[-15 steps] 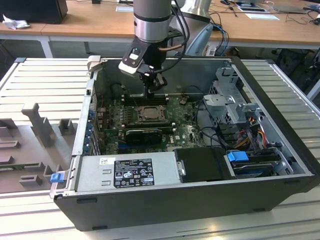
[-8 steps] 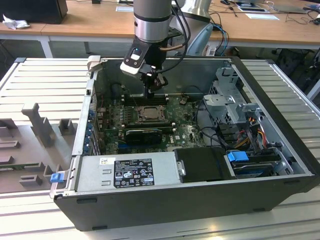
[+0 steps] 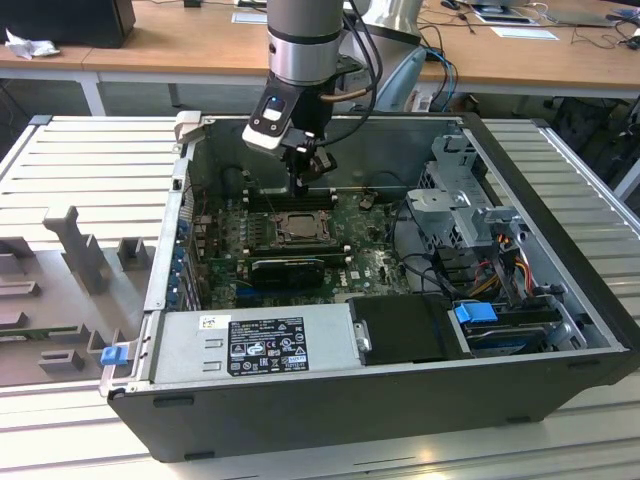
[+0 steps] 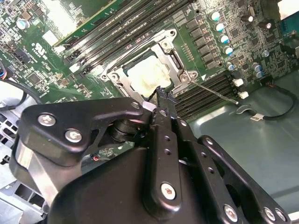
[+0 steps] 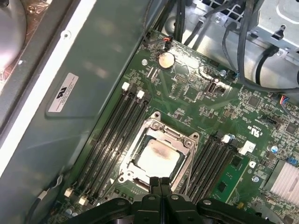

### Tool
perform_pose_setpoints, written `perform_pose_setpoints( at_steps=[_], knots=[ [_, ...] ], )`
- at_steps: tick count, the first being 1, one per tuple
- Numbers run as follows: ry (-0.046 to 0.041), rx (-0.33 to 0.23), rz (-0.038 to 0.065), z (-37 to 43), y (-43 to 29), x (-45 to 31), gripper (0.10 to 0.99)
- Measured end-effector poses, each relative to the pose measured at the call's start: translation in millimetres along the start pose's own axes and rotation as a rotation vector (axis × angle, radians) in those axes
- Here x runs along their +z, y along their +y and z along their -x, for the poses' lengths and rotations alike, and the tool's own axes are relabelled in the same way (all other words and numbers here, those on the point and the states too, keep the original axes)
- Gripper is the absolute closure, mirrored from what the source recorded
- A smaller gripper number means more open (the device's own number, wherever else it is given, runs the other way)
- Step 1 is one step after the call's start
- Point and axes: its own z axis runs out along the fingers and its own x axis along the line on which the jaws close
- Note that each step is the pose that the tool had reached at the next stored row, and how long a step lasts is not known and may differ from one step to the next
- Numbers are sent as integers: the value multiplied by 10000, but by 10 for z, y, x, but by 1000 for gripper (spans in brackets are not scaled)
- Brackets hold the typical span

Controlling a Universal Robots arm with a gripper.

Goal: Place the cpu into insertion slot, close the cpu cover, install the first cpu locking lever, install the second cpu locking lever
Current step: 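Install the first cpu locking lever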

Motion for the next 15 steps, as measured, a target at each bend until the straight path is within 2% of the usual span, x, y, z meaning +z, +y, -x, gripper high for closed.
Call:
perform_pose_setpoints(
  at_steps=[15],
  knots=[
    [19,-755,-17,0,0,0,980]
  ],
)
